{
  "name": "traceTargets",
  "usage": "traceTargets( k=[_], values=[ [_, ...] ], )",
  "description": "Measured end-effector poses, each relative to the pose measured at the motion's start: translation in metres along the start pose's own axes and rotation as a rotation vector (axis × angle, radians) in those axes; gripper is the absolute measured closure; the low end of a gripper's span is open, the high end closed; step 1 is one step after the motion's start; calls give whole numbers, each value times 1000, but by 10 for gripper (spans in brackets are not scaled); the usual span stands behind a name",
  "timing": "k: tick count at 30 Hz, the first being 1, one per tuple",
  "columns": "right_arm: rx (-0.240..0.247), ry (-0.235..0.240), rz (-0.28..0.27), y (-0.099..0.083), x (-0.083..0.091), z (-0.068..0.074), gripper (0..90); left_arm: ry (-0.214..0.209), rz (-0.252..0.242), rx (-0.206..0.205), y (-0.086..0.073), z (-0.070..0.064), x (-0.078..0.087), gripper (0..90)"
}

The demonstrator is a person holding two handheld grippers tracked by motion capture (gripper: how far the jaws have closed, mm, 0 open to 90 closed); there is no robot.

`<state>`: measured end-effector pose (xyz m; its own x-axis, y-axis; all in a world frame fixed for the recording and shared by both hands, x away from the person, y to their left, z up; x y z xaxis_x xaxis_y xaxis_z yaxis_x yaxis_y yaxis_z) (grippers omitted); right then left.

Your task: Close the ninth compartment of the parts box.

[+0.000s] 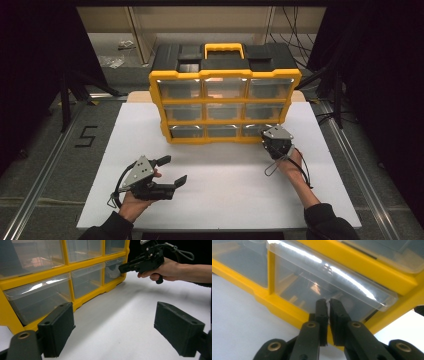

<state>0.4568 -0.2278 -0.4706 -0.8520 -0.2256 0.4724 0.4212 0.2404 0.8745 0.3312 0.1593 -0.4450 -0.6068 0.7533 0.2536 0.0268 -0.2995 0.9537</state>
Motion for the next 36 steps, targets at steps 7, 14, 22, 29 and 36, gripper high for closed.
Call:
traceTargets(
  k=[7,14,22,29,36],
  values=[
    [-29,35,-6,2,6,-2,706,0,-1,2,0,0,0,157],
    [-70,105,-29,6,13,-2,601,-1,0,0,0,-1,0,157],
    [-87,143,-73,12,26,8,425,0,0,0,0,-1,0,157],
    [-130,159,-97,19,34,9,331,-1,0,-1,0,-1,0,156],
    [-141,179,-98,22,38,15,290,0,-1,0,0,-1,0,156]
  ],
)
Point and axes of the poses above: each handheld gripper's, and its own axes: x roughly backward along the jaws, y roughly out of its top, z roughly to its left, the point moved 1 cm from there along -x, roughly forward along the jaws, and after that the axes turned 13 degrees about -x, right-handed, at the moved point
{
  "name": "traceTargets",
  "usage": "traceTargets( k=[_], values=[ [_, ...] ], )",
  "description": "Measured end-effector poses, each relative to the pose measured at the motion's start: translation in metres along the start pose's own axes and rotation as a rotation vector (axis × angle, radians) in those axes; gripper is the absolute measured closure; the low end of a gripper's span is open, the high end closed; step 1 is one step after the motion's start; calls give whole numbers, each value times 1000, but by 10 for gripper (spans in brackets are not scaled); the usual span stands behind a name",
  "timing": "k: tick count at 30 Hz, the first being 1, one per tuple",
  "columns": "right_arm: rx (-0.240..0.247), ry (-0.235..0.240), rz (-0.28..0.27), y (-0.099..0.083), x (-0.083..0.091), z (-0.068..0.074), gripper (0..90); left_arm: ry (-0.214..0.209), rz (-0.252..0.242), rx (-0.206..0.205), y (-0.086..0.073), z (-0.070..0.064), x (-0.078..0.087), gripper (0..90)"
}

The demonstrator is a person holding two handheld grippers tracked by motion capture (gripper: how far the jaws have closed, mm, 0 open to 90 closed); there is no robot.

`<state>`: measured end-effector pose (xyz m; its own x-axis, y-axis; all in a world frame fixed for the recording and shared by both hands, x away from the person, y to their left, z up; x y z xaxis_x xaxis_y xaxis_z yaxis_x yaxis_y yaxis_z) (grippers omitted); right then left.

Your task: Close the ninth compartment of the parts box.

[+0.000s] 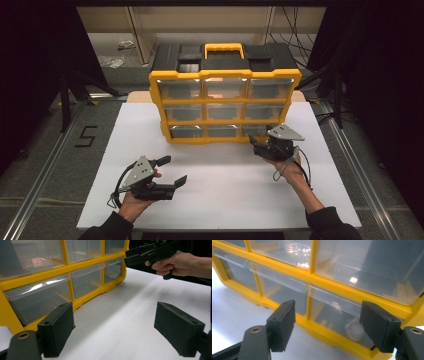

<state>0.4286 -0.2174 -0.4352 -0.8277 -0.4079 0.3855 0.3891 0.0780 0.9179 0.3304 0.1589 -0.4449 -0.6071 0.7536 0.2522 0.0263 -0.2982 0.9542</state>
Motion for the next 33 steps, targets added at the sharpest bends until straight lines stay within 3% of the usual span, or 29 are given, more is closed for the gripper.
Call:
traceTargets(
  k=[17,33],
  values=[
    [-23,65,-48,8,14,19,231,0,-2,-1,0,0,0,156],
    [-20,92,-67,8,24,27,201,1,-2,0,0,0,0,156]
  ],
)
Point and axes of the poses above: each handheld gripper's, and its own axes: x roughly backward along the jaws, y roughly out of its top, z roughly to its left, the point moved 1 cm from there along -x, roughly forward along the jaws, and after that the axes turned 13 degrees about -x, right-handed, at the moved point
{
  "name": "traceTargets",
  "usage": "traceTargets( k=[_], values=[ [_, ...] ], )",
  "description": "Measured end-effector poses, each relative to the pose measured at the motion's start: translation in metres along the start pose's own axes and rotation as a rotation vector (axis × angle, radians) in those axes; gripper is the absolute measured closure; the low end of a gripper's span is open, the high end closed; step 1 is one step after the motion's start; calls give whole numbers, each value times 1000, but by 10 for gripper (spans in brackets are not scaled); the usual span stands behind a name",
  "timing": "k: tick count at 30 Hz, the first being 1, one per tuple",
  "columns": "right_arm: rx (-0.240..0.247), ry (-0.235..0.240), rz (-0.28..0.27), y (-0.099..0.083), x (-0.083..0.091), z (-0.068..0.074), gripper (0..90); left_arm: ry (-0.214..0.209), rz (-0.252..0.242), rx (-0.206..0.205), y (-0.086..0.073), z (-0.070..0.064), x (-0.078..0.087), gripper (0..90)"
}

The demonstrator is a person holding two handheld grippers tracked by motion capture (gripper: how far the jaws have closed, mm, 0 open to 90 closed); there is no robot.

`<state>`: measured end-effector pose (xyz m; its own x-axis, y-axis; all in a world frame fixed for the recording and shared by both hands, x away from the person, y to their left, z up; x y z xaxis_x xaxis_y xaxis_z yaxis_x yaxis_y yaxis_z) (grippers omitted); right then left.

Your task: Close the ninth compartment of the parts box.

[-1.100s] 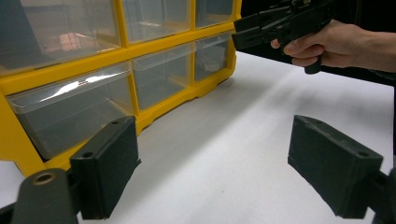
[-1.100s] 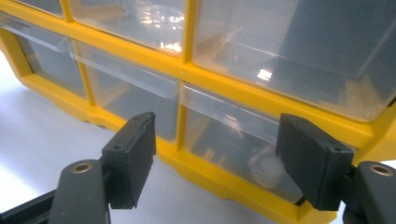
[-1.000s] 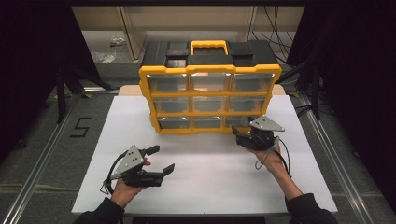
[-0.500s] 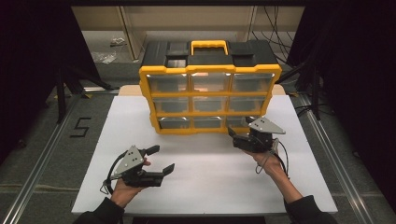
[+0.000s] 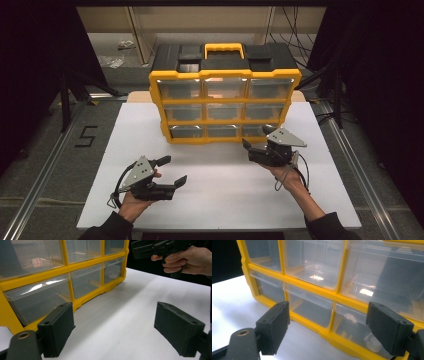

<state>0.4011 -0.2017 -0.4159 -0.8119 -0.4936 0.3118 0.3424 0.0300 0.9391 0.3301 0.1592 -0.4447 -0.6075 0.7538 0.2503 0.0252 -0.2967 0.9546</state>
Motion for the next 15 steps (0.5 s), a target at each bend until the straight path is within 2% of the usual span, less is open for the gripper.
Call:
traceTargets(
  k=[15],
  values=[
    [8,23,-7,-1,7,9,195,-2,0,0,0,0,0,156]
  ],
)
Point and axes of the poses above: each handheld gripper's, and its own axes: x roughly backward along the jaws, y roughly out of its top, z roughly to its left, the point moved 1 cm from there along -x, roughly forward along the jaws, and after that the axes turned 13 degrees about -x, right-handed, at the moved point
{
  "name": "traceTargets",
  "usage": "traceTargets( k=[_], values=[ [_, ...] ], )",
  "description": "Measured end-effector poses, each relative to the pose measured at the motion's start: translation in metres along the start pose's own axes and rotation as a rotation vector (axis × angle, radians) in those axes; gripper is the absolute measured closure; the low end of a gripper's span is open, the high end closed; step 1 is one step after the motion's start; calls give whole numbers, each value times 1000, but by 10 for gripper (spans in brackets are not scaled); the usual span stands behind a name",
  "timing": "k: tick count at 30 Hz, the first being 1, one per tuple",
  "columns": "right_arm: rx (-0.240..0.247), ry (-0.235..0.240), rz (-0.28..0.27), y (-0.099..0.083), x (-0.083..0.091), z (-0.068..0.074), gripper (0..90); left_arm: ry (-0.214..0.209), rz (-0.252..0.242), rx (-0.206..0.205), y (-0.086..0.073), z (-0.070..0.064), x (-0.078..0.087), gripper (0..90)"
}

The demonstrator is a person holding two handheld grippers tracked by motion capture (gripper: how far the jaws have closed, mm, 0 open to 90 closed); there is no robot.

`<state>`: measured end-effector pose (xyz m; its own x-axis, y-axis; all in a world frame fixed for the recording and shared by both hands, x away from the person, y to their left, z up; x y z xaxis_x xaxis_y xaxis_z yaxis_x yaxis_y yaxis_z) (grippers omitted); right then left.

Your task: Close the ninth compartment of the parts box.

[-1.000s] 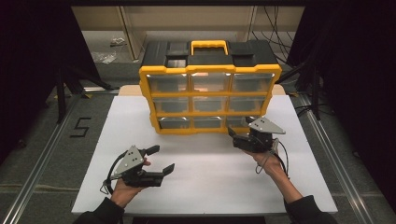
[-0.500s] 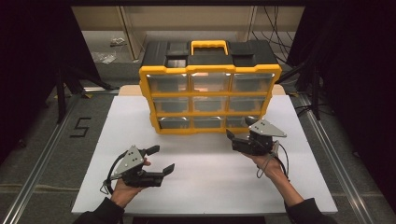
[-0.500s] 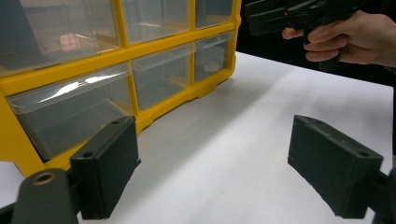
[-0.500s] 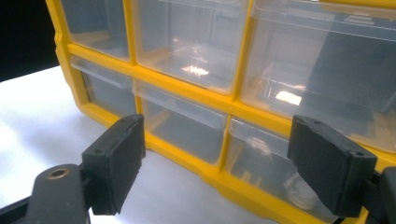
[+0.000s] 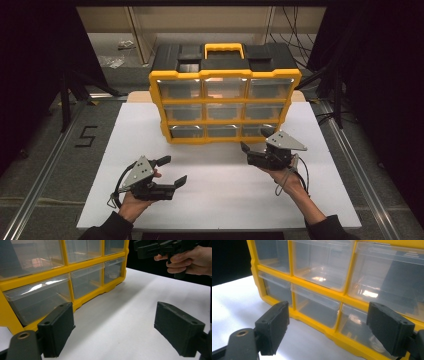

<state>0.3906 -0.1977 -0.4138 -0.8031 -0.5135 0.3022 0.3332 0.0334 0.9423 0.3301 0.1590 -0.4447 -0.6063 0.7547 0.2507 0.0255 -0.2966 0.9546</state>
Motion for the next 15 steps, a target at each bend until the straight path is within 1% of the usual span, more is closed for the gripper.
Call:
traceTargets(
  k=[15],
  values=[
    [8,16,-5,-2,6,6,194,0,-2,1,0,0,0,156]
  ],
)
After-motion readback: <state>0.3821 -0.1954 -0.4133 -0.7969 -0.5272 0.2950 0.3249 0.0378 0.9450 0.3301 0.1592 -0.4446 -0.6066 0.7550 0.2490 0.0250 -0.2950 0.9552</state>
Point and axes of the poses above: each handheld gripper's, and its own axes: x roughly backward along the jaws, y roughly out of its top, z roughly to its left, the point moved 1 cm from there along -x, roughly forward along the jaws, and after that the axes turned 13 degrees about -x, right-handed, at the moved point
